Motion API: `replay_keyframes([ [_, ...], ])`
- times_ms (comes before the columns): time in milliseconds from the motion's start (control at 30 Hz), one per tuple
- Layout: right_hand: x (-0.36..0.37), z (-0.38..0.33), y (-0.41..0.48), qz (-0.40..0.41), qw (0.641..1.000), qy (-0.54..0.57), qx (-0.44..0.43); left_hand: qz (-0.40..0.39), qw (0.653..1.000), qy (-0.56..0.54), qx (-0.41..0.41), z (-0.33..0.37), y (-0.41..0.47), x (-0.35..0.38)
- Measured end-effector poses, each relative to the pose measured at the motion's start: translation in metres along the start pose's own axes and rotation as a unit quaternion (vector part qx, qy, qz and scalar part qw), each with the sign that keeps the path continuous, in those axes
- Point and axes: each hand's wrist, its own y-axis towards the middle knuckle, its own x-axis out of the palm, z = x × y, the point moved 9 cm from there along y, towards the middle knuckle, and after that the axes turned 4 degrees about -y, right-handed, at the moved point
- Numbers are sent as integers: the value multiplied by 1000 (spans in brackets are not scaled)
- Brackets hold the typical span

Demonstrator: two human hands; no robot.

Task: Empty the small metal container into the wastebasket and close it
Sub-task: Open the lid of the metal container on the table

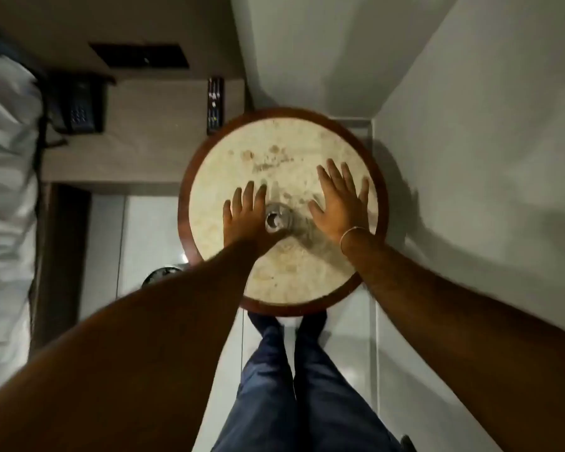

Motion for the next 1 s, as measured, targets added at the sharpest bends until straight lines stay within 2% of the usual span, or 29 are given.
replay_keyframes([
  [233,117,14,-3,-72,997,-8,9,-83,996,3,-11,-24,56,88],
  [400,131,17,-3,-72,997,3,18,-113,993,35,9,-19,62,107],
  [733,120,11,0,-65,997,34,35,-93,992,72,35,-17,60,106],
  [933,132,24,-5,-58,990,86,91,-85,995,51,32,-13,52,105],
  [1000,138,31,-6,-66,981,140,117,-79,996,27,37,-8,48,101],
])
